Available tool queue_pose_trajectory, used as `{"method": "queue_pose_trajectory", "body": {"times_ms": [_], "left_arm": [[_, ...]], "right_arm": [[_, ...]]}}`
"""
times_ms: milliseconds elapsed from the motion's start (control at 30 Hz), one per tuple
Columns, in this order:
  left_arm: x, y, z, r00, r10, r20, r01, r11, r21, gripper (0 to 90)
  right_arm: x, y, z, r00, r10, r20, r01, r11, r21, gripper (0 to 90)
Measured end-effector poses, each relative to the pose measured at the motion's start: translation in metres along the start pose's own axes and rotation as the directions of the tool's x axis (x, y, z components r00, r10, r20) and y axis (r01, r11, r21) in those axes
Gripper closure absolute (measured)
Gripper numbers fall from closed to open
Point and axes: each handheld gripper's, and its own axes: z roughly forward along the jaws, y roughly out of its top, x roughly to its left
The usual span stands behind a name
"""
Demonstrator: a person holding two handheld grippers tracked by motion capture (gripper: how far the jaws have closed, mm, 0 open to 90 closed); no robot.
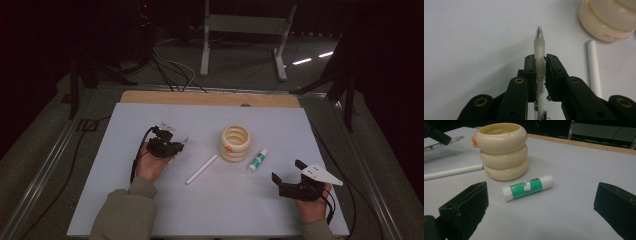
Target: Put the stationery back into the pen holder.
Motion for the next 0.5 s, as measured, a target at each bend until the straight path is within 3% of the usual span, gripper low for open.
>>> {"method": "queue_pose_trajectory", "body": {"times_ms": [500], "left_arm": [[-0.006, 0.013, -0.010, 0.9985, -0.009, 0.054, 0.012, 0.9975, -0.069, 80.5]], "right_arm": [[0.000, 0.000, 0.000, 1.0000, 0.000, 0.000, 0.000, 1.000, 0.000, 0.0]]}}
